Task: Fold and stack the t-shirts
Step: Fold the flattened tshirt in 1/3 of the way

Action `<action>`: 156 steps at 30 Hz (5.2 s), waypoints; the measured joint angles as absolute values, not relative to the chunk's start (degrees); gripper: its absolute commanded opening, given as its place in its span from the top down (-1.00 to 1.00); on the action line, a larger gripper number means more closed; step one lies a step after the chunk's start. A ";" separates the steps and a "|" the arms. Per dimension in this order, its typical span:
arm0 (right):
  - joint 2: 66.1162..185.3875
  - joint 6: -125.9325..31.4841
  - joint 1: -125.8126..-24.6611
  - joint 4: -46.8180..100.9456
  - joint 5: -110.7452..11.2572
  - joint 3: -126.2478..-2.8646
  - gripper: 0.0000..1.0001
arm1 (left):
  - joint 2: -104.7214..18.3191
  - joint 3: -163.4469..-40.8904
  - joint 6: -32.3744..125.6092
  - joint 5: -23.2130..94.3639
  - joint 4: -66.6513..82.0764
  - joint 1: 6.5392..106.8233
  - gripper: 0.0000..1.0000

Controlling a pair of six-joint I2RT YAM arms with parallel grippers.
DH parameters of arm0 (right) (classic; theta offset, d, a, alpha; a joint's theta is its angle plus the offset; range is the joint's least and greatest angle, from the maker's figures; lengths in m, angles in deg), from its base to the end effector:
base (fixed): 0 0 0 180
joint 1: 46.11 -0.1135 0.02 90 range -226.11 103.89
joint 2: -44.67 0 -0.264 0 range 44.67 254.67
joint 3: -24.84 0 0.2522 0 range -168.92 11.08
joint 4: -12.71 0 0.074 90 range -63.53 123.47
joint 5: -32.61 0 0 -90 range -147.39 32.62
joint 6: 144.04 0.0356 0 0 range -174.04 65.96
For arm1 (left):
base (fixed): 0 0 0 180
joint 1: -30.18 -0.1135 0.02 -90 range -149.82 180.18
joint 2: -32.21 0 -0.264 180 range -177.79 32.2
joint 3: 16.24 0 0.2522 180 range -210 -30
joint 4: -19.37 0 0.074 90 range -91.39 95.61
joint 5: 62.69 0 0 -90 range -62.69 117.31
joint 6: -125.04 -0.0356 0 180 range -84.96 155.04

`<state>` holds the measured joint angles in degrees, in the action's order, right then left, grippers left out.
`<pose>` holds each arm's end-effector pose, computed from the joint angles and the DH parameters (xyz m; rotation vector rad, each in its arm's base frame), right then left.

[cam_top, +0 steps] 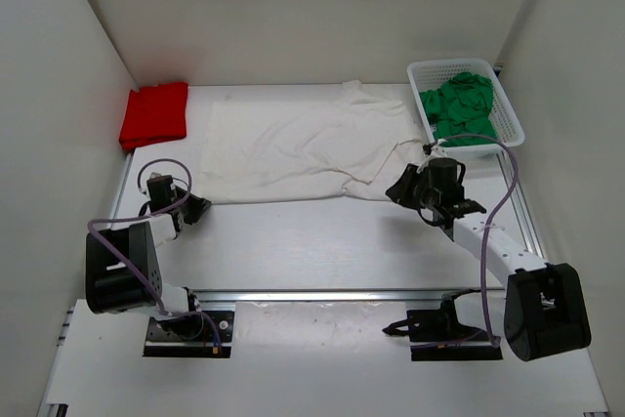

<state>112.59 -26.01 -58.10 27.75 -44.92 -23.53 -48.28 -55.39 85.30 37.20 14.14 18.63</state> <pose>0.2410 0.0590 0.2120 0.1840 2.2211 0.6282 0.2371 0.0422 0.1281 -1.1768 2.1291 -0.5194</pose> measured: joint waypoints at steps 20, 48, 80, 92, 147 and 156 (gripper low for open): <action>123.02 -21.40 -45.55 18.35 -46.40 -16.19 0.36 | -55.34 -61.92 83.75 38.93 13.40 15.13 1.00; 91.67 -19.03 -37.92 40.45 -44.98 -3.82 1.00 | -36.83 -56.17 74.70 30.52 -9.37 16.44 1.00; 116.90 -18.10 -67.06 28.47 -44.41 -18.31 0.51 | -40.48 -65.09 72.01 33.99 2.04 61.82 0.20; 123.67 -13.48 -67.13 22.22 -43.76 -17.35 0.45 | -38.47 -58.18 73.89 37.44 9.36 62.06 0.18; 131.34 -21.11 -85.57 22.33 -48.94 -24.54 1.00 | -31.32 -42.01 81.54 44.50 13.84 50.65 0.18; 126.36 -22.75 -85.42 31.46 -46.12 -25.72 0.52 | -24.98 -45.35 80.27 43.17 2.04 51.33 0.10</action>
